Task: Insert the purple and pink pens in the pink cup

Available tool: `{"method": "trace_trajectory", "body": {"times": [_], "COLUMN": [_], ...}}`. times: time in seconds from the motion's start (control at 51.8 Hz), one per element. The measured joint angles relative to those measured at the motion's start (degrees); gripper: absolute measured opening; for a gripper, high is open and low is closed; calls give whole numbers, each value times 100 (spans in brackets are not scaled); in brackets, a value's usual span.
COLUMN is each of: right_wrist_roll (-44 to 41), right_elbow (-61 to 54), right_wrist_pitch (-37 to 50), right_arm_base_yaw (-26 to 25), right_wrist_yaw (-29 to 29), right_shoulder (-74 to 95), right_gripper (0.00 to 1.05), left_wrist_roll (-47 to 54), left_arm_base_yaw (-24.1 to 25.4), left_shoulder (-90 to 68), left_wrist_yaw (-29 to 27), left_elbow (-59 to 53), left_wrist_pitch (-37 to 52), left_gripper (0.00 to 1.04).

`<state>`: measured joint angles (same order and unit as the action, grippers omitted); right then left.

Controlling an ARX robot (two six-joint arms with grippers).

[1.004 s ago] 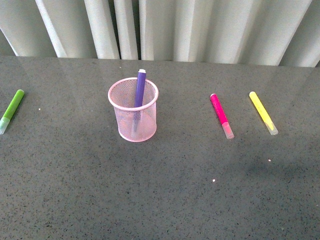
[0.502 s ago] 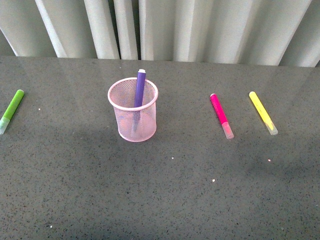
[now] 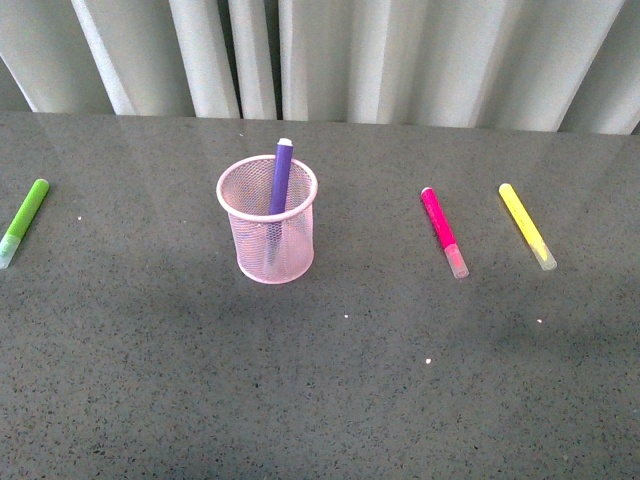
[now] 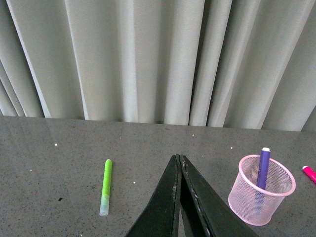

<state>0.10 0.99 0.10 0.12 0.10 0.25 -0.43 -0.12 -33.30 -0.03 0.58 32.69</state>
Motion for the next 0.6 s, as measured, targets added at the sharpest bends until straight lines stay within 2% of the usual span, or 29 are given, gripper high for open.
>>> {"method": "trace_trajectory", "body": {"times": [0.212, 0.599], "right_wrist_roll": [0, 0], "right_elbow": [0, 0], "right_wrist_pitch": [0, 0], "right_arm_base_yaw": [0, 0], "right_wrist_yaw": [0, 0], "right_shoulder": [0, 0], "right_gripper": [98, 98], "left_wrist_roll": [0, 0], "left_arm_base_yaw": [0, 0], "left_shoulder": [855, 1766], "left_wrist_yaw": [0, 0], "left_elbow": [-2, -2], "left_wrist_pitch": [-793, -1683], "left_gripper": [4, 4]}}
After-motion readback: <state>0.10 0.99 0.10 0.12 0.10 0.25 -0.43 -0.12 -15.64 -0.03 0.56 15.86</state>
